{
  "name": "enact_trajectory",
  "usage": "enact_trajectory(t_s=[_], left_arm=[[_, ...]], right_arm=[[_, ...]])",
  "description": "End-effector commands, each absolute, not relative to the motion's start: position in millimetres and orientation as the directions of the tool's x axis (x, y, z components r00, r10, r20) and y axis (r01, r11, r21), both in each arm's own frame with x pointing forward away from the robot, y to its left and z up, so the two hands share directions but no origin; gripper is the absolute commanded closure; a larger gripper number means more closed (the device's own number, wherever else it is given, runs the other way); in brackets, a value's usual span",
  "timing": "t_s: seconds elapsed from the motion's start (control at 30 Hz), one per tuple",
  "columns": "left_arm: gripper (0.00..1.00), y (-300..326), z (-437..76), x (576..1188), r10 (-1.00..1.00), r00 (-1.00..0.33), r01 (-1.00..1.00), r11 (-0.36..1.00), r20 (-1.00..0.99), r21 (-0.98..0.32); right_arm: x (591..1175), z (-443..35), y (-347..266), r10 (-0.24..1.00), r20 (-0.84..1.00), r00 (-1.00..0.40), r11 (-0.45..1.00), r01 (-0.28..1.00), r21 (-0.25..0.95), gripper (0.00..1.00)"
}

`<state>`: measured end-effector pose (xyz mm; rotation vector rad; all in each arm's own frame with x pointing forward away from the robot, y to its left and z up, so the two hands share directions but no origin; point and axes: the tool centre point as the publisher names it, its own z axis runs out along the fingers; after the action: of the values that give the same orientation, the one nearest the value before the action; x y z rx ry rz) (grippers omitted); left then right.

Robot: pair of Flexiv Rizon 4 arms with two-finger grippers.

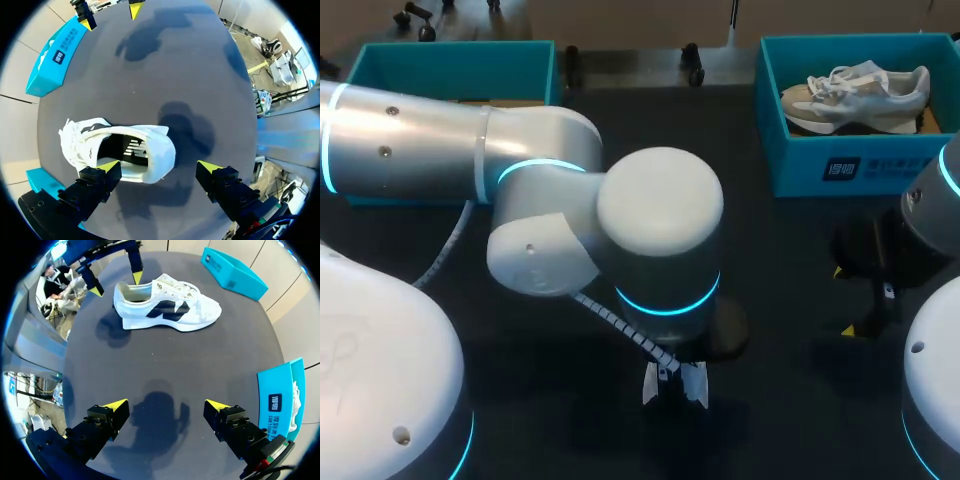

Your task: Take the shoe out of the shoebox, open the shoe tongue, remove and reinsert the insole, then place the shoe into the shoebox

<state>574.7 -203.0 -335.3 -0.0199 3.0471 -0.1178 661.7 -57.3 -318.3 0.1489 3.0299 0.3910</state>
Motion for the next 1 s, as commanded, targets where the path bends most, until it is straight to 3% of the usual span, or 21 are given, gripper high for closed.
enact_trajectory(t_s=[0.03, 0.8, 1.0], left_arm=[[0.00, -204.7, -346.3, 581.1, -0.016, -0.998, -0.012, 0.997, -0.054, -0.080], [0.00, -205.4, -384.1, 556.4, 0.019, -1.000, 0.019, 0.999, 0.004, -0.050], [0.11, -209.3, -390.5, 556.1, 0.012, -1.000, 0.013, 0.999, -0.006, -0.033]], right_arm=[[660.3, -318.2, -57.7, 0.106, -0.071, -0.992, 0.963, 0.085, 0.257, 0.00], [660.3, -318.2, -57.7, 0.106, -0.071, -0.992, 0.963, 0.085, 0.257, 0.00], [660.3, -318.2, -57.7, 0.106, -0.071, -0.992, 0.963, 0.085, 0.257, 0.00]])
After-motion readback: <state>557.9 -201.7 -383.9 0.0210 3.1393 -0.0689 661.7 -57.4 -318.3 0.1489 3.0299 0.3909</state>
